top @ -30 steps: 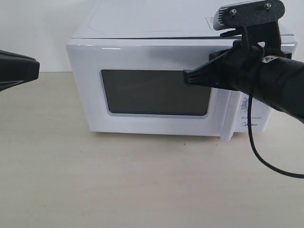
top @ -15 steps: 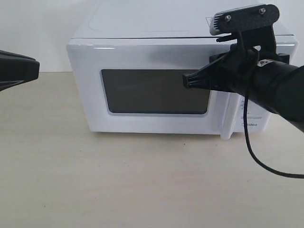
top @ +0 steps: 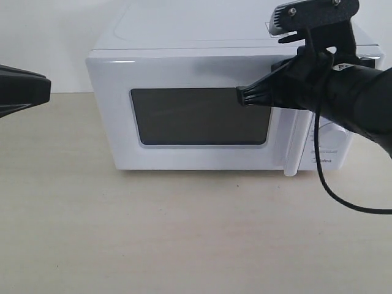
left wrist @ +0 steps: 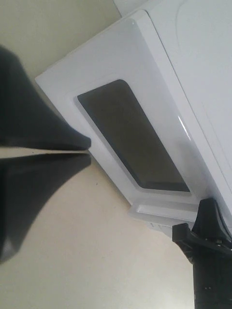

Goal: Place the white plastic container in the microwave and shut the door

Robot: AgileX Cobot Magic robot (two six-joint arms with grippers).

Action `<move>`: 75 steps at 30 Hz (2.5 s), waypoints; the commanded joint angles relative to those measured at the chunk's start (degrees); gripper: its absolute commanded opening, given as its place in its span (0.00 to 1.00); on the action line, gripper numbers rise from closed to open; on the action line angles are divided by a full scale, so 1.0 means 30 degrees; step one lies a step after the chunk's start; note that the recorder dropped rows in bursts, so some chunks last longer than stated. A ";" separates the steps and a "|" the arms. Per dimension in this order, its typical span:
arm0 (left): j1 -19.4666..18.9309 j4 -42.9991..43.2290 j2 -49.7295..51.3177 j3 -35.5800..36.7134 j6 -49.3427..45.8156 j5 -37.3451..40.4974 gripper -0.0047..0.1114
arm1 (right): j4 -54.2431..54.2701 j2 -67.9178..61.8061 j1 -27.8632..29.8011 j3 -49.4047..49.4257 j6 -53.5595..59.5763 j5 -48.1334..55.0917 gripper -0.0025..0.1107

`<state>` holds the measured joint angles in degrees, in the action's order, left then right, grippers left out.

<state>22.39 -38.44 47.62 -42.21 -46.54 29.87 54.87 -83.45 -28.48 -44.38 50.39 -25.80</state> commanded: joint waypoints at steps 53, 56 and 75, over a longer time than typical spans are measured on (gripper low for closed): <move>0.0050 -0.0007 0.0072 0.0103 0.0241 0.0028 0.08 | 0.0525 2.6451 0.7782 1.3137 -0.0141 0.7975 0.02; 0.0050 -0.0007 0.0072 0.0103 0.0241 0.0028 0.08 | 0.0568 2.7816 0.7782 1.4792 -0.0328 0.8151 0.02; 0.0050 -0.0007 0.0072 0.0103 0.0241 0.0028 0.08 | -0.4387 2.7816 0.7782 1.4792 -0.4445 0.9263 0.02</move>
<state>22.39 -38.44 47.62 -42.21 -46.12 29.87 51.34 -0.33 -5.28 0.01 43.57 0.59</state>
